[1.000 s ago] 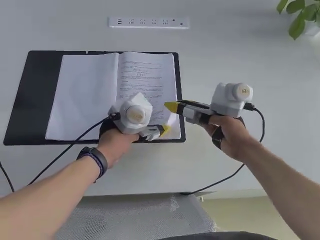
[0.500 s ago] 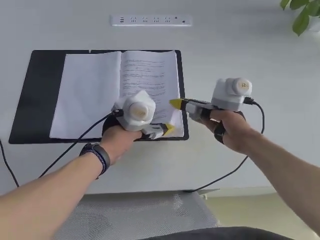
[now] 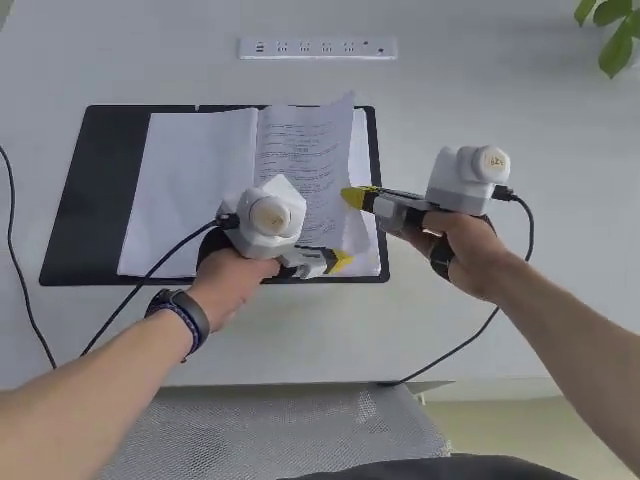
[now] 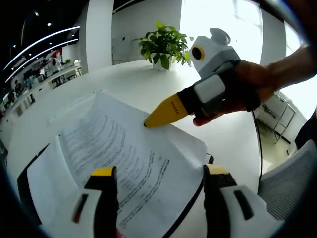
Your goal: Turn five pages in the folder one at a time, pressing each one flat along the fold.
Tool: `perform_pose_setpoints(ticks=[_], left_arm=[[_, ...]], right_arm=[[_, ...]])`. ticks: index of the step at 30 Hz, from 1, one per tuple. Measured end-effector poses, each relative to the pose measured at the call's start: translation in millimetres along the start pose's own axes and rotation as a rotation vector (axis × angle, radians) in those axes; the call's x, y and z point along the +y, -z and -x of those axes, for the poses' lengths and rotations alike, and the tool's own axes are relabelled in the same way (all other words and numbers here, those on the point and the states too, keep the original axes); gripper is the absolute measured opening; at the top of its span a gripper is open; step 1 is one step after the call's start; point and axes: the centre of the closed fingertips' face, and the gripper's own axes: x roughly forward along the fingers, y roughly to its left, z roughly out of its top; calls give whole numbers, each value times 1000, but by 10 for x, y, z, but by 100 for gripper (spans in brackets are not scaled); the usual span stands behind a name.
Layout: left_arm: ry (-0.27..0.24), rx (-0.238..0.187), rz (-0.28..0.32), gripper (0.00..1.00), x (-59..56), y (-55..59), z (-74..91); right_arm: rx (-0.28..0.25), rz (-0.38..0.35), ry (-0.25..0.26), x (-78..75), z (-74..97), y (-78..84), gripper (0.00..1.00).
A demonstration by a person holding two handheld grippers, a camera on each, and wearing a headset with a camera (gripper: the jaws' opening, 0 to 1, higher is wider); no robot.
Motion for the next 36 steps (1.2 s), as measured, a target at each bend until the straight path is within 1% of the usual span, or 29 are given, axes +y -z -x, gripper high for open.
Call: perform_pose_setpoints(ticks=[3, 10, 15, 16, 21, 26, 27, 28, 30, 31, 36], left_arm=[[-3, -12, -1, 73, 37, -45, 76], [-25, -41, 18, 76, 131, -94, 278], [-44, -66, 38, 76, 198, -122, 501], [-47, -67, 39, 77, 208, -118, 530], [-58, -72, 39, 78, 278, -84, 719], [-71, -80, 50, 78, 375, -48, 907], [-77, -81, 55, 78, 412, -38, 954], [-80, -82, 60, 78, 426, -34, 971], [-83, -100, 102, 79, 489, -27, 1050], [-86, -105, 113, 79, 528, -11, 1093], [-110, -96, 99, 79, 659, 92, 1261]], right_arm=[[-7, 8, -6, 61, -13, -40, 0], [-18, 33, -18, 200, -66, -136, 0], [-39, 43, -35, 371, -122, -215, 0], [-41, 45, -36, 381, -128, -220, 0], [-53, 56, -52, 525, -208, -269, 0], [-65, 58, -63, 627, -283, -321, 0], [-67, 60, -65, 644, -296, -330, 0], [-69, 61, -67, 671, -307, -342, 0], [-82, 57, -73, 713, -349, -370, 0], [-86, 52, -74, 726, -365, -377, 0], [-103, 42, -92, 863, -481, -416, 0]])
